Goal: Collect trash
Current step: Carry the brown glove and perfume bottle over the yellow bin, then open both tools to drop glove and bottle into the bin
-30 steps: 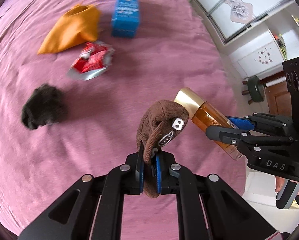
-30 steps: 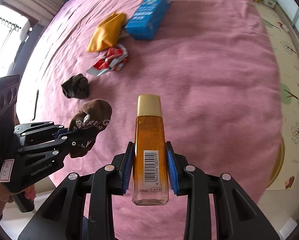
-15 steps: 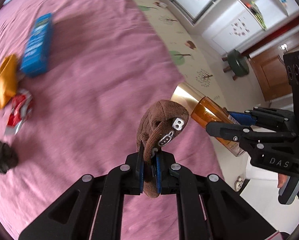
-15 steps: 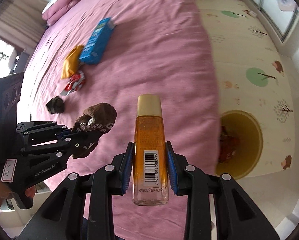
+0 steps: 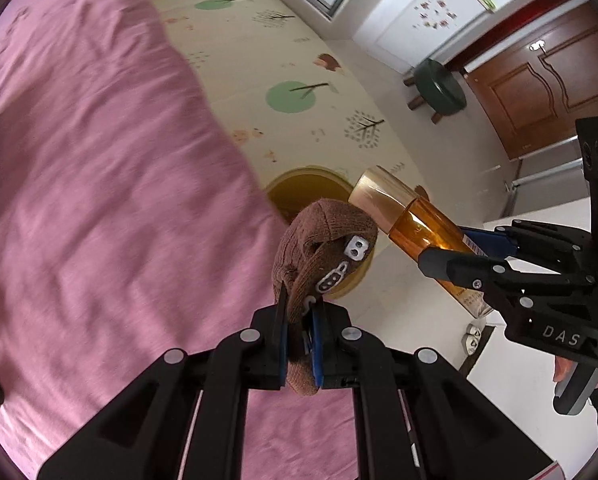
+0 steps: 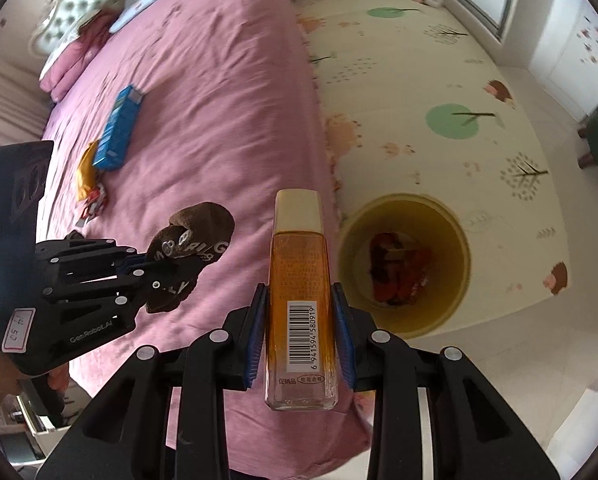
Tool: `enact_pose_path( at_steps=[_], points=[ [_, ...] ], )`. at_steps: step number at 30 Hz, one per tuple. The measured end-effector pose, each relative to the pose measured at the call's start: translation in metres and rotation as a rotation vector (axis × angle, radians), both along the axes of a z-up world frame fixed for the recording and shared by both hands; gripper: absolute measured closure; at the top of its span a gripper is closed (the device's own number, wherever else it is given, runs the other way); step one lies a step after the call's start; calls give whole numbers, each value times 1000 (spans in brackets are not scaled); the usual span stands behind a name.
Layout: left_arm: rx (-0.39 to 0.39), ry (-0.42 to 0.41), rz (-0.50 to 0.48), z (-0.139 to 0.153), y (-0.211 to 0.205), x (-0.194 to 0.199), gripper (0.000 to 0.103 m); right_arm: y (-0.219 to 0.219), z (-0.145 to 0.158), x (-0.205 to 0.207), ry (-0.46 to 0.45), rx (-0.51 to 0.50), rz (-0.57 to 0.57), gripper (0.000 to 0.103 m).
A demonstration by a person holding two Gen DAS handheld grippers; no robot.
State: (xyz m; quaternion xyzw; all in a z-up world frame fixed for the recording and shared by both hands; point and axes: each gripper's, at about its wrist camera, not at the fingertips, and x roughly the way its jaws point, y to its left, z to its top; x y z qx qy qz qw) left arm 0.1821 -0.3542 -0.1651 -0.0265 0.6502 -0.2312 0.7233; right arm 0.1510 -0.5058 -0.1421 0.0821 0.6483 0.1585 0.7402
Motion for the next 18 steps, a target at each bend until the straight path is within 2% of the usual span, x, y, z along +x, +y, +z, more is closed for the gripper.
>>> enact_pose_path(
  at_steps=[10, 15, 16, 17, 18],
  points=[
    [-36, 44, -93, -16, -69, 16, 94, -64, -7, -1, -1, -28, -99, 72],
    [-47, 14, -144, -12, -97, 21, 90, -88, -4, 3, -25, -32, -154, 72],
    [-46, 5, -151, -11, -103, 23, 74, -94, -3, 4, -32, -40, -168, 72],
    [-50, 6, -157, -10, -106, 23, 46, -99, -3, 4, -37, -49, -179, 72],
    [-60, 7, -161, -8, -109, 24, 37, -104, -3, 4, -40, -58, -190, 68]
  ],
)
